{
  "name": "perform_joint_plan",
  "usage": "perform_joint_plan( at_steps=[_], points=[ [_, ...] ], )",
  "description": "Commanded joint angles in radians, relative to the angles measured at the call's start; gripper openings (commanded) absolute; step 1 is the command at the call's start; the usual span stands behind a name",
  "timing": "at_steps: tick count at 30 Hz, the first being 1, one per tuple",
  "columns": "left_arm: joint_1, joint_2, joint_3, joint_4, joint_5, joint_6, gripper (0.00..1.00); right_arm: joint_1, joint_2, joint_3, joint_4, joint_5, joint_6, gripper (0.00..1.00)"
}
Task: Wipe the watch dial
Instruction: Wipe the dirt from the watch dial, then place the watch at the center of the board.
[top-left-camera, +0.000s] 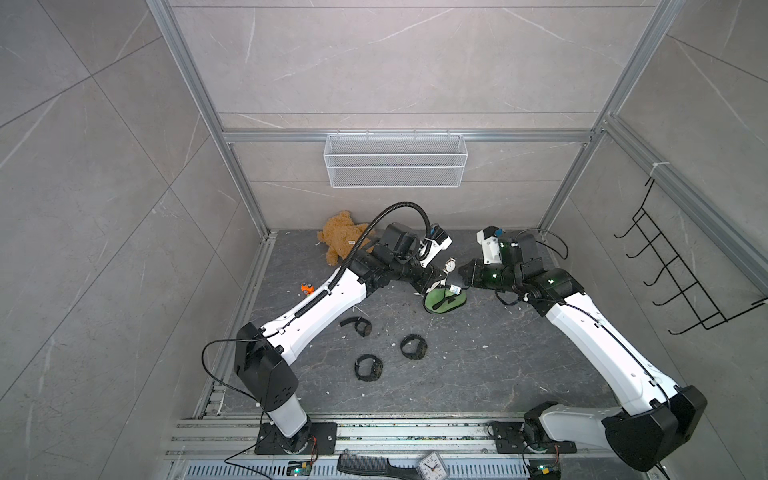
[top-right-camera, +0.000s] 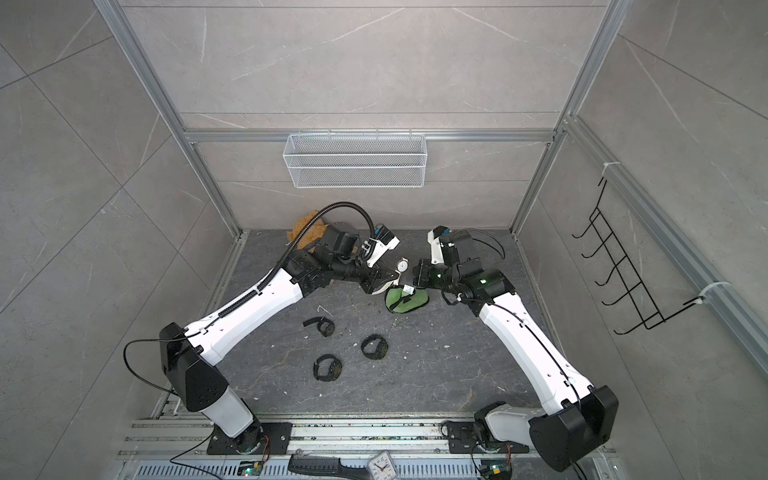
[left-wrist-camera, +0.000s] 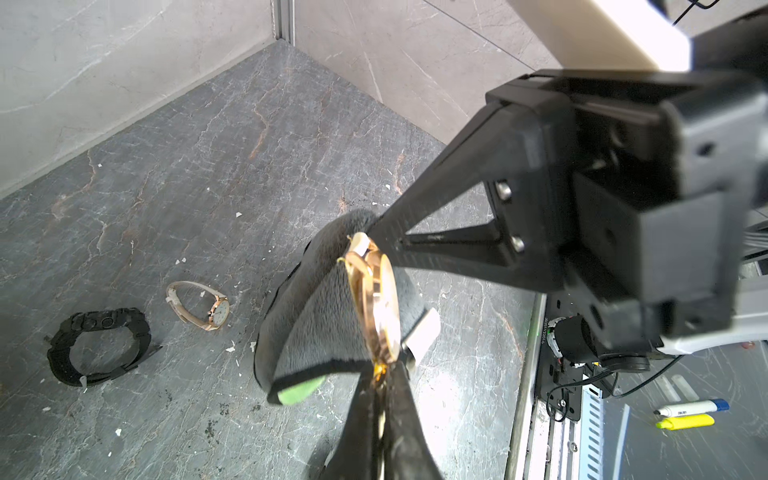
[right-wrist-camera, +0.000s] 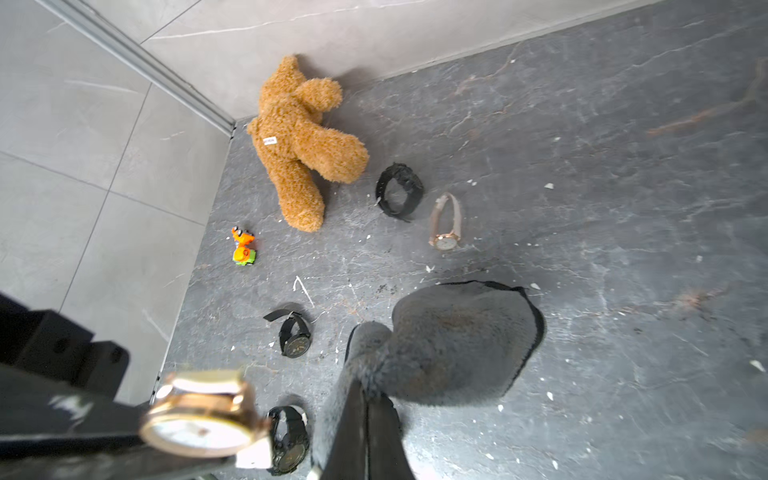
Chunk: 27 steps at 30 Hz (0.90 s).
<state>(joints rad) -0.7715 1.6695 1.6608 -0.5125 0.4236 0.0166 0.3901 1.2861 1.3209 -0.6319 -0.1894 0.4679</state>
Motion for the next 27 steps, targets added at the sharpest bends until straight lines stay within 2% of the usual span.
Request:
perform_joint_plan(
  at_steps=[1, 9, 16, 23, 27],
  points=[
    [0.005, -0.044, 0.004, 0.044, 0.031, 0.005, 0.00, -0.021, -0.049, 0.002, -0.044, 0.028, -0.039, 0.00],
    [0.010, -0.036, -0.009, 0.071, 0.050, -0.021, 0.00, -0.043, -0.089, 0.044, -0.145, 0.087, -0.070, 0.00],
    [0.041, 0.115, 0.073, -0.019, -0.031, -0.061, 0.00, -0.048, -0.112, 0.110, -0.248, 0.171, -0.077, 0.00],
    [0.056, 0.351, 0.277, -0.145, -0.097, -0.080, 0.00, -0.051, -0.118, 0.204, -0.390, 0.286, -0.083, 0.00],
    [0.070, 0.517, 0.468, -0.245, -0.131, -0.079, 0.00, -0.053, -0.116, 0.248, -0.460, 0.349, -0.080, 0.00]
  ],
)
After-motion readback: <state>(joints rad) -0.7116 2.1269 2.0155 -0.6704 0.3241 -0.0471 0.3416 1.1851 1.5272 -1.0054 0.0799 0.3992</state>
